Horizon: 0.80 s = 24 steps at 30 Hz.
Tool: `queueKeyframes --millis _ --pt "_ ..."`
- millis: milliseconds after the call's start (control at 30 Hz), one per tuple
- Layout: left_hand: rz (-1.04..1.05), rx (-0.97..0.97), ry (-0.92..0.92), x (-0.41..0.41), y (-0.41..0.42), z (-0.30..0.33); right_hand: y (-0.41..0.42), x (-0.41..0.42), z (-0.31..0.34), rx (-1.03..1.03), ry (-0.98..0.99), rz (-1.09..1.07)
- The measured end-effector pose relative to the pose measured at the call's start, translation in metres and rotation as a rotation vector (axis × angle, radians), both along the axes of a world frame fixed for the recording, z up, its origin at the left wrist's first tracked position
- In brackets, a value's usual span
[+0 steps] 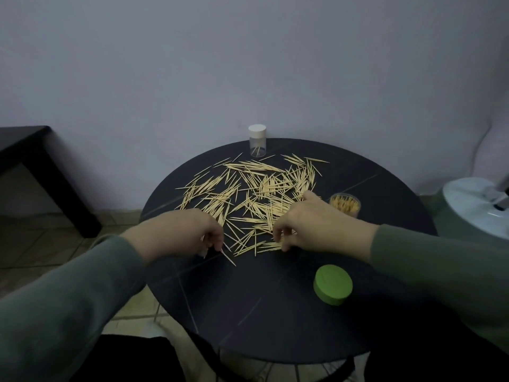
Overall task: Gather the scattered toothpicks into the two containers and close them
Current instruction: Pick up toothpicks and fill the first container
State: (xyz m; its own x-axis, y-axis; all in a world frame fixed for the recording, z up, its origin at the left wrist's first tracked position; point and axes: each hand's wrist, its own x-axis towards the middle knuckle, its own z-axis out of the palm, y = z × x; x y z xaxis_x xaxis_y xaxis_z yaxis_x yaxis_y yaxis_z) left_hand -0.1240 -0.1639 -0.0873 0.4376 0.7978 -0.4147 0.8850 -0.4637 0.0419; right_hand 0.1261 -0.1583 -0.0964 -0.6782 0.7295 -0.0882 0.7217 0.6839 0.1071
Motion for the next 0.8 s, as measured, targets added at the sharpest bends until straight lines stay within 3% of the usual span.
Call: queueKeyframes --millis 167,567,800 --pt "-0.075 0.146 -0.083 0.013 -0.002 -0.009 0.005 -0.005 0.001 0.044 -0.073 -0.067" --pt "-0.007 0.403 -0.168 0.081 0.022 -0.019 0.038 -0.006 0.006 0.17 -0.245 -0.27" --pt "0.017 0.357 -0.146 0.101 0.042 -0.012 0.066 -0.012 0.014 0.047 -0.382 -0.359"
